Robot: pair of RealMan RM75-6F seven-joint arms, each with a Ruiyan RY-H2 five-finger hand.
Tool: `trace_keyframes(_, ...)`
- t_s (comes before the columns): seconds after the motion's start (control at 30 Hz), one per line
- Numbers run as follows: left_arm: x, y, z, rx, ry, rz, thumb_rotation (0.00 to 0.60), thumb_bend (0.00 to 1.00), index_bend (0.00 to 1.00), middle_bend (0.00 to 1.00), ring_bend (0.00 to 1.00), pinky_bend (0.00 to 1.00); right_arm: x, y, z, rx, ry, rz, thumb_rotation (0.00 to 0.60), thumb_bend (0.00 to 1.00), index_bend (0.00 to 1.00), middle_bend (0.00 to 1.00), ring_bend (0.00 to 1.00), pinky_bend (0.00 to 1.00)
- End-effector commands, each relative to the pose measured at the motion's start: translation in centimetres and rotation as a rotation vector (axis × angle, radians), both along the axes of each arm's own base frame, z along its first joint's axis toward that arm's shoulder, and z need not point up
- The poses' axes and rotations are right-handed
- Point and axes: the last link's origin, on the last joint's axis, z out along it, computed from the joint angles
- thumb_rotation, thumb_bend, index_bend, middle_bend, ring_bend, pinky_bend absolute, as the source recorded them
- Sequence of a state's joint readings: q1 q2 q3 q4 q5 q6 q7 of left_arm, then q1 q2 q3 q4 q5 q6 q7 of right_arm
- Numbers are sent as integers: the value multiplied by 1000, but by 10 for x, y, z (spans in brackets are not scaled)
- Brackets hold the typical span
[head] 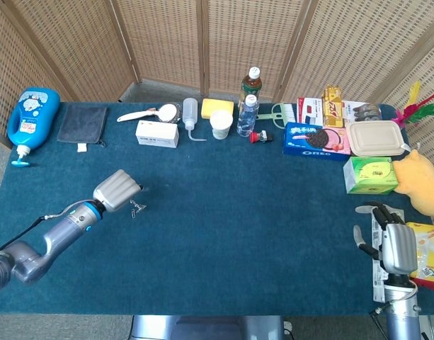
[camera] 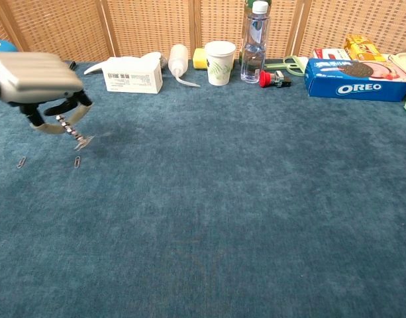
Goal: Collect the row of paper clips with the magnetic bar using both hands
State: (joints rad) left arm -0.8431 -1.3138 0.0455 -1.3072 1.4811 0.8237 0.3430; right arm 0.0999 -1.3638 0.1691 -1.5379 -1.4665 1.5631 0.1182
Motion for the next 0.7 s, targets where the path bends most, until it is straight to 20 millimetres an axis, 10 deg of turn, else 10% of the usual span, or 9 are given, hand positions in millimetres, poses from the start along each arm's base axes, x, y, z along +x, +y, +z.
trace_keyframes(0.03, -7, -1, 2, 2, 9, 19, 600, 649, 652, 752, 810, 748, 1, 0, -1, 2, 3, 3, 600, 424, 393, 353, 285, 416)
trace_keyframes(0.7, -18, -3, -11, -36, 68, 38, 600, 652, 655, 752, 809, 747, 0, 1, -1, -2, 2, -7, 600, 424, 393, 353, 287, 416)
